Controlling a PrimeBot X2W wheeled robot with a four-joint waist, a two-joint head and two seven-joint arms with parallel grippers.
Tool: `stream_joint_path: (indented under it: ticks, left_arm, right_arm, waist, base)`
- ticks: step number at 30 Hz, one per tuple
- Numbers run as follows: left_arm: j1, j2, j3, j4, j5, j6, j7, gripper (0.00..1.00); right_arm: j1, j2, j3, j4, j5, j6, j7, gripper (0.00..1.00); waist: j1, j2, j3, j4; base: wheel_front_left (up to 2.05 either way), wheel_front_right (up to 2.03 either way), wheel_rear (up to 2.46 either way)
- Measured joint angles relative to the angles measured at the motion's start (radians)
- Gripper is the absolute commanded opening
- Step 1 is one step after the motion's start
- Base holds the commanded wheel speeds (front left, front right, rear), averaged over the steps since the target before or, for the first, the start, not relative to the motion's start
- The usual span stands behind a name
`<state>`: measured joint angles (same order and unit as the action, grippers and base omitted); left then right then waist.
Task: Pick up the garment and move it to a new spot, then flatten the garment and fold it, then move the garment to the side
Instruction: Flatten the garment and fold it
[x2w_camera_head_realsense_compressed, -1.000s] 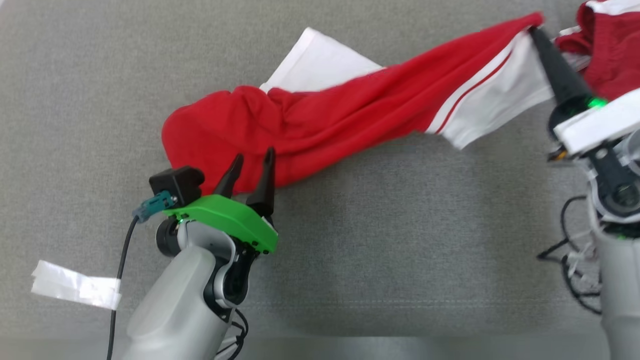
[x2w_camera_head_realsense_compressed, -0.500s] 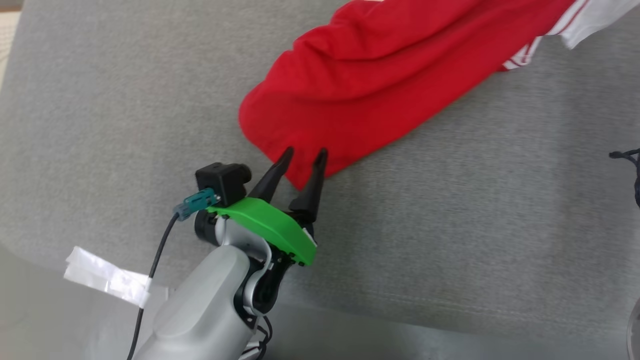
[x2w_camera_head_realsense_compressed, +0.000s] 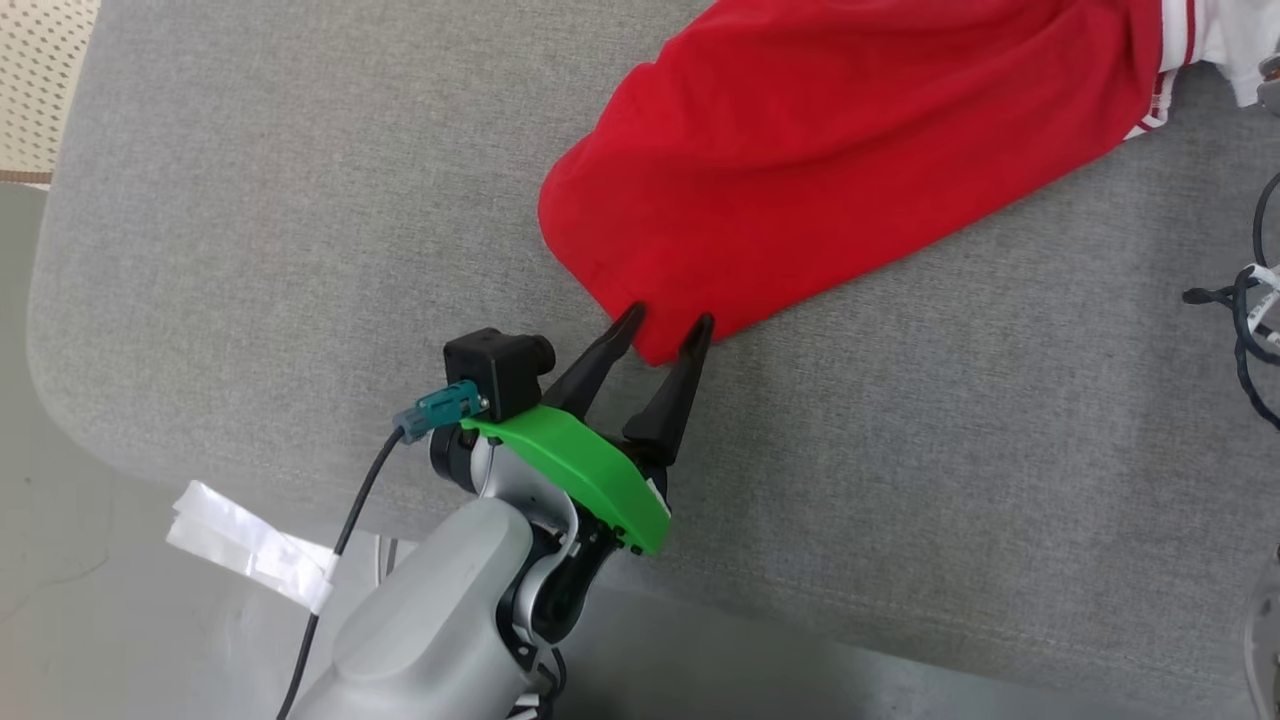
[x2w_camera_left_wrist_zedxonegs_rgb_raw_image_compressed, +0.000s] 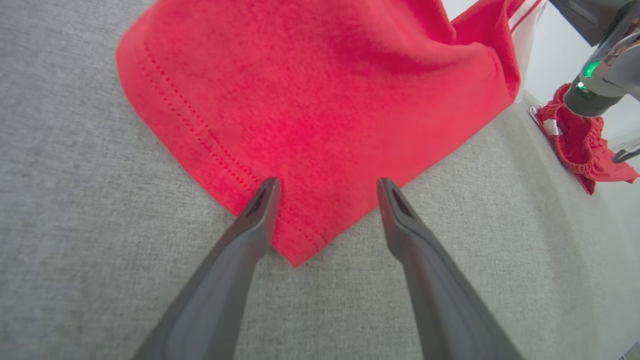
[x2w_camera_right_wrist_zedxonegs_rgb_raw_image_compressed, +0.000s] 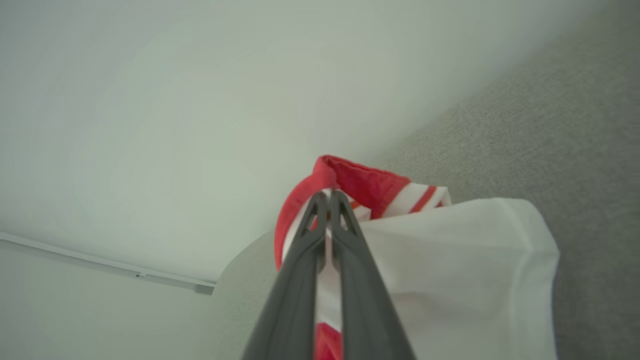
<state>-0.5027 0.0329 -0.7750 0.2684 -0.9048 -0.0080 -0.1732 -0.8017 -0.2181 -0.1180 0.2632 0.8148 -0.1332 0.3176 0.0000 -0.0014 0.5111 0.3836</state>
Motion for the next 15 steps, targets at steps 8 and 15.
stream_joint_path:
  ticks: [8,15]
  left_arm:
    - [0.034,0.0,-0.001,0.035,0.0,0.03,0.014,1.0]
    - [0.053,-0.003,0.018,0.037,-0.015,0.043,0.014,1.0]
  right_arm:
    - [-0.036,-0.013,-0.006,0.034,-0.015,0.0,0.0,0.0]
    - [-0.055,-0.022,0.002,0.062,-0.027,0.0,0.0,0.0]
  waist:
    - [0.0,0.0,-0.008,-0.017]
    - [0.0,0.0,-0.009,-0.022]
  base:
    - [0.0,0.0,0.0]
    - [0.0,0.0,0.0]
